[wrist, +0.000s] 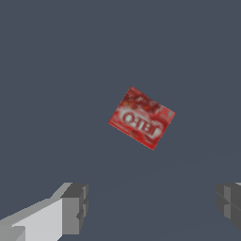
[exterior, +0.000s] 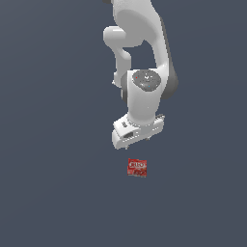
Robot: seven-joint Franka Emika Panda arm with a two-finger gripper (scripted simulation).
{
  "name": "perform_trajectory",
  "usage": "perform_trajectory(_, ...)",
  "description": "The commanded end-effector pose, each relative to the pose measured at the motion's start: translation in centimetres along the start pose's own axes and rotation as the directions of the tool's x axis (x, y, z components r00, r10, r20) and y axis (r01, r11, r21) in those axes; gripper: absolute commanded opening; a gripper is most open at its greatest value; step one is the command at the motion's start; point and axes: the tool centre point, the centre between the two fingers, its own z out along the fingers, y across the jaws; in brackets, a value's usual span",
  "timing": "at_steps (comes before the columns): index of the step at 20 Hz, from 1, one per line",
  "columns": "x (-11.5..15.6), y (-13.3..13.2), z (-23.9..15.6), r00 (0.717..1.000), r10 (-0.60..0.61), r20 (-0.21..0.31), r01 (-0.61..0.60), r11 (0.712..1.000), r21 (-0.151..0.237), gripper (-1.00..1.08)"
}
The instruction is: Pick up the object and move it to a goal position.
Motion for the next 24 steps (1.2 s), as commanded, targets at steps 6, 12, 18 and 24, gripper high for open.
perform_trajectory(6, 1.3, 0.2, 1.8, 0.976, -0.218, 0.012, 0.218, 0.976, 0.001, 1.0)
perform_trajectory(12, 2.3, 0.5, 3.3, 0.924, -0.383, 0.018, 0.383, 0.924, 0.006, 1.0)
perform_trajectory(18, 3.2, 0.7, 4.8, 0.845, -0.534, 0.021, 0.534, 0.845, 0.013, 1.0)
perform_trajectory(24, 4.0, 1.0, 6.4, 0.744, -0.668, 0.02, 0.668, 0.744, 0.022, 1.0)
